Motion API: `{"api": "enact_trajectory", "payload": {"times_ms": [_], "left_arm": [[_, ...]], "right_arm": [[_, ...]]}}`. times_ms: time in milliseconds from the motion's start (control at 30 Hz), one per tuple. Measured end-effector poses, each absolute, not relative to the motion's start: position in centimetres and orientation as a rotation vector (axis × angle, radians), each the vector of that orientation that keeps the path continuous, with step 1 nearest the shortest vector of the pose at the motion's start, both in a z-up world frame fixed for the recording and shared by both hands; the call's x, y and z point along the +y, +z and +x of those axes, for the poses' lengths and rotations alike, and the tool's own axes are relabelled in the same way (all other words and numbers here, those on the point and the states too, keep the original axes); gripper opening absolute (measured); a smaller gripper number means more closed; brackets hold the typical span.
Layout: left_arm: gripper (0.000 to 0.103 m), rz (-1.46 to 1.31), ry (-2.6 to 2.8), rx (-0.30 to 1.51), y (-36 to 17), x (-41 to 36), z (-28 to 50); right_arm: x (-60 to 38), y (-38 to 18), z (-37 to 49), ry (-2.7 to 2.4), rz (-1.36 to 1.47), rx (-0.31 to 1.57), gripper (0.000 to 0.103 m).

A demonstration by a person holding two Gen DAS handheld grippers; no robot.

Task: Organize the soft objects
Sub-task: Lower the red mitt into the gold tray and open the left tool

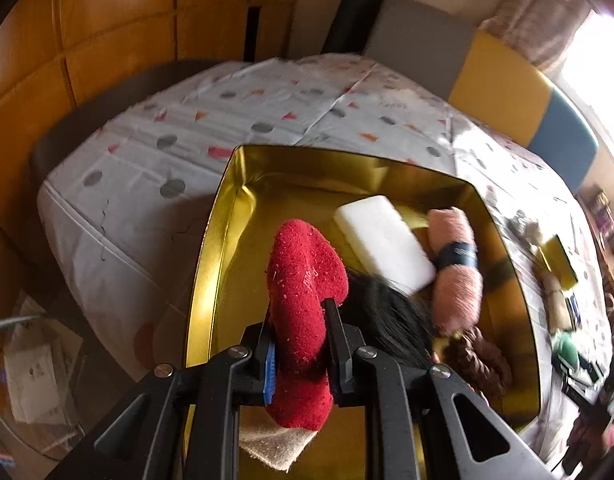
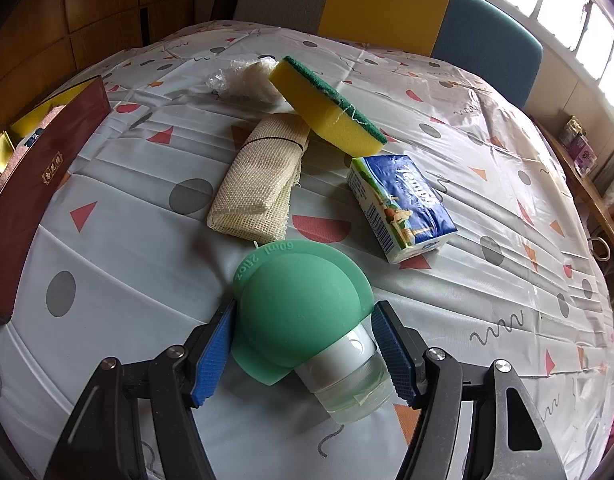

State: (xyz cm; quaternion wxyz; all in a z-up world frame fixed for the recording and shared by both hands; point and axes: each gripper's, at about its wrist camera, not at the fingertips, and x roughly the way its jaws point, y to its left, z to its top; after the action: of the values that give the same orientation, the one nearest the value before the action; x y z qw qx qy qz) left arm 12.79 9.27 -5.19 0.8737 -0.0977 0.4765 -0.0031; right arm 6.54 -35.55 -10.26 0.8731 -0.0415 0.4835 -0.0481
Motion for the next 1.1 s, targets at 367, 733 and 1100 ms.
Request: {"api": "enact_trajectory", "payload": {"times_ms": [367,733,1100], "left_arm": [[0.027,-0.226,0.026,1.068,-7.6,10.1,19.3],[0.044,-0.179,0.052,0.983,-5.5,9.3,17.1],[0.044,-0.1,0.027,0.863,-3.0,6.1,9.1]], "right_arm": [[-35.6,-10.3,6.6,-0.101,-0.085,1.012,0.068],[-35.6,-10.3,6.7,-0.104,-0.089,1.014,0.069],[-35.3,-10.2,6.6,-0.122,-0.1,1.014,0.068]]}}
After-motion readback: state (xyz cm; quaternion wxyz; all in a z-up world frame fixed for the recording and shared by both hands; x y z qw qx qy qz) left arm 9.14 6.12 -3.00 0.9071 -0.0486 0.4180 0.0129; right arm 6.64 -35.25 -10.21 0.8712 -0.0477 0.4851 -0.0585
